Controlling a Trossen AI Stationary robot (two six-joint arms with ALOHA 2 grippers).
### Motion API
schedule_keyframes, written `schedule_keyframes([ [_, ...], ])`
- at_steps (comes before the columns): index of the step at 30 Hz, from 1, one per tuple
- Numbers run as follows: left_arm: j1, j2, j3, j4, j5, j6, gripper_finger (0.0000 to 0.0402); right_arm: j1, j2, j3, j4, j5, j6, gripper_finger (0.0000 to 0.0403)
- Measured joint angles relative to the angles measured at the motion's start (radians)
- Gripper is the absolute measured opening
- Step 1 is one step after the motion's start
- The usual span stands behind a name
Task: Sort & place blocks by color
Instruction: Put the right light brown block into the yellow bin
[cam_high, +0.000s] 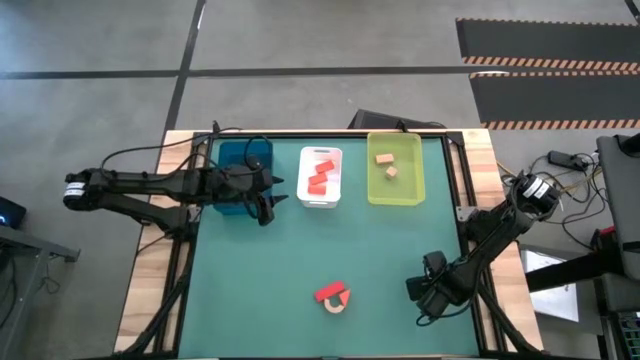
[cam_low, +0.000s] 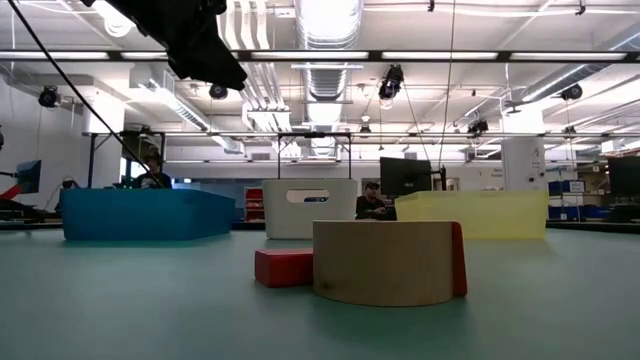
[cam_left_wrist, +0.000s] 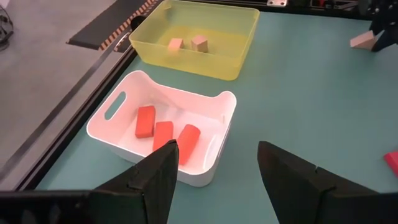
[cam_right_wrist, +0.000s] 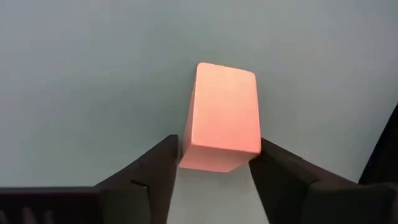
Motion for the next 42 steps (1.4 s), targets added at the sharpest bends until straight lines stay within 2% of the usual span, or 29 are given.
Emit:
schedule_keyframes([
  [5,0.0,0.0,-0.001,0.001,0.0,-0.008,0.0203,0.0,-0.001,-0.001,-0.001,0.001,-0.029,0.0124],
  [17,0.0,0.0,-0.052,0.053,0.0,-0.036,0.0203,-0.008,-0.065,0.039,-0.038,0.0,-0.049,0.0121],
  [22,-0.009,0.0,-0.06,0.062,0.0,-0.037,0.0203,-0.044,-0.082,0.099,-0.061,0.095,-0.098,0.0121],
  [32,-0.01,0.0,-0.063,0.081,0.0,-0.026,0.0203,-0.23,-0.068,0.269,-0.093,0.233,-0.447,0.0125],
  [42,-0.011,0.0,-0.063,0.081,0.0,-0.027,0.0203,-0.512,-0.068,0.468,-0.197,0.275,-0.945,0.0126],
])
